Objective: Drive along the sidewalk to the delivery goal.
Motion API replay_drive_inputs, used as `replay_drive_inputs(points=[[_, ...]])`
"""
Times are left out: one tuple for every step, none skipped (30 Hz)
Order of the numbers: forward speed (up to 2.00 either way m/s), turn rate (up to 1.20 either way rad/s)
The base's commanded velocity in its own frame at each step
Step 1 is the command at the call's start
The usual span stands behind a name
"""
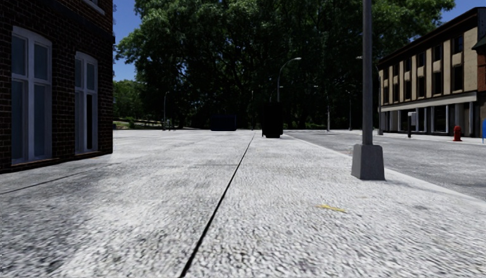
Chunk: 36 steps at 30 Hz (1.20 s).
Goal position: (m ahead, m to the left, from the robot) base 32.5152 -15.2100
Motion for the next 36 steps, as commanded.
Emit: replay_drive_inputs(points=[[2.00, 0.00], [2.00, 0.00], [2.00, 0.00], [2.00, 0.00], [2.00, 0.00], [2.00, 0.00], [2.00, 0.00], [2.00, 0.00], [2.00, 0.00], [2.00, 0.00], [2.00, 0.00], [2.00, 0.00], [2.00, 0.00], [2.00, 0.00], [2.00, 0.00], [2.00, 0.00], [2.00, 0.00], [2.00, 0.00], [2.00, 0.00], [2.00, 0.00], [2.00, 0.00], [2.00, 0.00], [2.00, 0.00], [2.00, 0.00], [2.00, 0.00], [2.00, 0.00], [2.00, 0.00], [2.00, 0.00], [2.00, 0.00], [2.00, 0.00], [2.00, 0.00], [2.00, 0.00], [2.00, 0.00], [2.00, 0.00], [2.00, 0.00], [2.00, 0.00]])
